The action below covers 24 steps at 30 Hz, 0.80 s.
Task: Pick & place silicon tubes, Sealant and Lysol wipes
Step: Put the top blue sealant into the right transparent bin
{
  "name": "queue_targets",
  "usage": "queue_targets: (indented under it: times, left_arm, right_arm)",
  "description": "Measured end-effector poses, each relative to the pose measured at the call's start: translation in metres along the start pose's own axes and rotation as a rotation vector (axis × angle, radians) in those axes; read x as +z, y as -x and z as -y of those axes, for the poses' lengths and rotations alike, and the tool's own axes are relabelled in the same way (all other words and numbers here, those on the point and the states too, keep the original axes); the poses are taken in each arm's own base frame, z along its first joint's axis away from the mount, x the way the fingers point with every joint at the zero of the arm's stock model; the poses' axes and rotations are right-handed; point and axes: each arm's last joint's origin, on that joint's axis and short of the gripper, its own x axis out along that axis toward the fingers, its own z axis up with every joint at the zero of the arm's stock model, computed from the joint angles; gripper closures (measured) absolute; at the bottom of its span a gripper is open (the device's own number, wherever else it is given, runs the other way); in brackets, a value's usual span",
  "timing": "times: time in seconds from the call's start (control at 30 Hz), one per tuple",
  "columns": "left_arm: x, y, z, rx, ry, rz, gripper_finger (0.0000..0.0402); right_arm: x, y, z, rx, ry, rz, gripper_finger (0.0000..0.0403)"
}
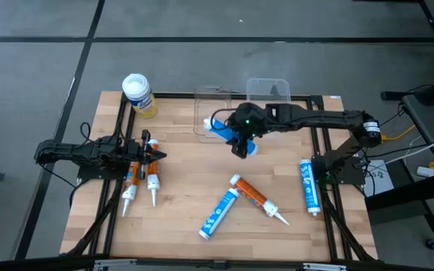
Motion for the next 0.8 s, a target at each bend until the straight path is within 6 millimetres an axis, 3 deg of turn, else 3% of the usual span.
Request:
queue_targets:
  times: [0.47, 0.8]
  left_arm:
    - [0.0, 0.0, 0.0, 0.0, 0.0, 0.0, 0.0389]
    - [0.0, 0.0, 0.0, 0.0, 0.0, 0.0, 0.0393]
  right_arm:
    - [0.004, 0.001, 0.04, -0.128, -0.088, 0.011, 0.0179]
    - [0.005, 0.005, 0.071, -0.243, -0.303, 0.041, 0.0179]
